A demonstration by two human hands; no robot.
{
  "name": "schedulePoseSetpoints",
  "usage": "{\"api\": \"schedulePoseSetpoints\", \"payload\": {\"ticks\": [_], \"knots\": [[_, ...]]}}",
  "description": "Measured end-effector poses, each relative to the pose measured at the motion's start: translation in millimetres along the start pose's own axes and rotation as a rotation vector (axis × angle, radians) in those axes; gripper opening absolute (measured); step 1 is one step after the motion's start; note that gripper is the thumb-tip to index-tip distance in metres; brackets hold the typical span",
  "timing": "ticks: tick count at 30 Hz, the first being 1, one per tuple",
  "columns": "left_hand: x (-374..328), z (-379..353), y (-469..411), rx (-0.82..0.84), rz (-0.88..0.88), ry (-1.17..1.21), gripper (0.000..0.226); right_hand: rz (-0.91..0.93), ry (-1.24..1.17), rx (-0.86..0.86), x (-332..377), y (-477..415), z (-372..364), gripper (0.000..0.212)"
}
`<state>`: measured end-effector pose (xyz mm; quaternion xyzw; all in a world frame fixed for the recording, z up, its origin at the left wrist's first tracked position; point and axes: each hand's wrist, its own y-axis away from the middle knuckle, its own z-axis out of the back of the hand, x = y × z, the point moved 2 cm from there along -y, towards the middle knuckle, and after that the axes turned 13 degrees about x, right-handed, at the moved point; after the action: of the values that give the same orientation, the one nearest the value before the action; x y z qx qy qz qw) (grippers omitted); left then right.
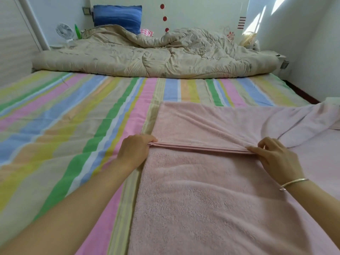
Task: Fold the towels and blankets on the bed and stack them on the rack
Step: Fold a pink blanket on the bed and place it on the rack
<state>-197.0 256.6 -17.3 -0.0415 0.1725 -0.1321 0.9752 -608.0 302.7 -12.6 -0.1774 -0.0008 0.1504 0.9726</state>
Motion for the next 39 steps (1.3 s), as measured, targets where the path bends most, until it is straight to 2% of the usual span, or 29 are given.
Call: {"api": "schedulePoseSetpoints", "payload": {"ticks": [4, 8, 10, 12, 16, 20, 21, 23, 24, 26, 28, 30, 31, 33, 36, 37, 39], "knots": [[1, -3, 6, 0.011, 0.012, 0.03, 0.041, 0.005, 0.043, 0.047, 3, 8, 1, 0.042], [1, -9, 8, 0.156, 0.025, 0.02, 0.053, -0.298, -0.067, 0.225, 9, 6, -12, 0.036], [-2, -6, 9, 0.152, 0.013, 0.027, 0.052, -0.365, -0.049, 0.356, 14, 4, -14, 0.046], [-11, 2, 9, 0.091, 0.016, 0.029, 0.05, -0.377, -0.054, 0.373, 19, 3, -10, 0.049], [-67, 4, 5, -0.088, -0.038, 0.065, 0.065, -0.311, -0.171, 0.142, 36, -9, -6, 0.046], [-138, -43, -8, -0.119, -0.178, 0.038, 0.056, -0.155, -0.102, 0.318, 50, -19, -35, 0.061], [-147, -59, -10, -0.095, -0.16, 0.025, 0.056, -0.128, -0.076, 0.363, 50, -18, -41, 0.069], [-159, -91, -9, -0.042, -0.081, -0.048, 0.056, -0.078, -0.104, 0.481, 44, -12, -48, 0.101], [-158, -104, -6, -0.009, -0.043, -0.114, 0.058, -0.058, -0.142, 0.542, 42, -10, -51, 0.108], [-155, -123, -2, 0.007, -0.008, -0.232, 0.06, -0.01, -0.282, 0.55, 32, -10, -51, 0.098], [-153, -125, -4, 0.003, 0.018, -0.265, 0.061, -0.007, -0.606, 0.43, 19, -11, -42, 0.07], [-159, -120, -8, -0.033, 0.082, -0.241, 0.061, -0.119, -0.931, 0.248, -6, -10, -28, 0.03], [-163, -116, -11, -0.057, 0.127, -0.208, 0.061, -0.222, -1.008, 0.178, -20, -11, -22, 0.023], [-187, -113, -19, -0.124, 0.178, -0.108, 0.06, -0.459, -1.033, 0.11, -62, -11, -10, 0.025], [-238, -118, -33, -0.215, 0.108, 0.006, 0.052, -0.788, -0.849, 0.255, -132, -5, -11, 0.019], [-262, -125, -38, -0.237, 0.043, 0.031, 0.049, -0.889, -0.912, 0.318, -154, 0, -15, 0.019], [-309, -139, -44, -0.228, -0.115, 0.087, 0.045, -1.07, -1.198, 0.444, -182, 12, -20, 0.023]]}}
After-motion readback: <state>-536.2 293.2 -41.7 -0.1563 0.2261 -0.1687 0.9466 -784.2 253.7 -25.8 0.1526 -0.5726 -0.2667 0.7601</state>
